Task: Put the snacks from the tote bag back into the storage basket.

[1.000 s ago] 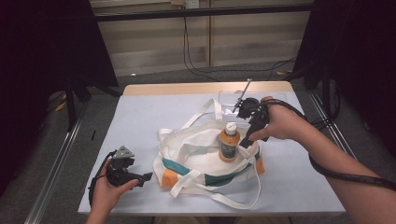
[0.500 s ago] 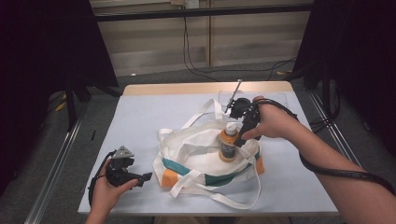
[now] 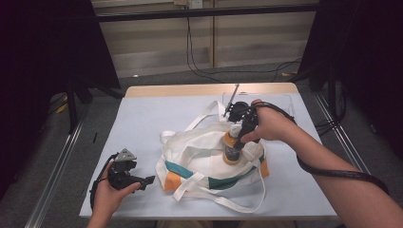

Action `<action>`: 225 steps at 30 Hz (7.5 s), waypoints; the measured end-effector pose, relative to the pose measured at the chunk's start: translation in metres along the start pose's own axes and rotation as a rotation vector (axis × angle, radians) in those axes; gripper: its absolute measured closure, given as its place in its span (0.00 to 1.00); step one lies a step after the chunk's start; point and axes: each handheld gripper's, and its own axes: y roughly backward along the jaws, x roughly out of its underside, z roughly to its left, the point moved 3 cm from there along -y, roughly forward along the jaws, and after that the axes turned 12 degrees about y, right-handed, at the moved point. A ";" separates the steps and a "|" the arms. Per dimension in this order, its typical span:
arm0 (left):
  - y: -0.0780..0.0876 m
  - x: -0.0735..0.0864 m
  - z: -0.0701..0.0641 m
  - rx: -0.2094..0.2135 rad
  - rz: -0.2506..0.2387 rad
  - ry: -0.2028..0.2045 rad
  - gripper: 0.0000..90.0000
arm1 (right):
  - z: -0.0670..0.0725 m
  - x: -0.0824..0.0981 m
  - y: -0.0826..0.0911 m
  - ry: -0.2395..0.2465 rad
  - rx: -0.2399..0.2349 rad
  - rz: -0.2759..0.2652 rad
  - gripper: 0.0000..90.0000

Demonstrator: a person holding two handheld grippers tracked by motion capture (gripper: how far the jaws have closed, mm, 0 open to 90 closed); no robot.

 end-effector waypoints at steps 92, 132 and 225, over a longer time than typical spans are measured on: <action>-0.001 0.001 0.001 0.015 0.033 -0.011 0.06 | -0.026 -0.019 0.064 -0.030 -0.074 0.045 0.34; 0.001 0.003 0.002 0.003 0.021 -0.003 0.06 | -0.067 -0.021 0.080 -0.106 -0.072 0.034 0.34; 0.002 0.006 0.002 -0.033 0.018 0.003 0.06 | -0.140 -0.040 0.019 -0.101 -0.050 0.064 0.34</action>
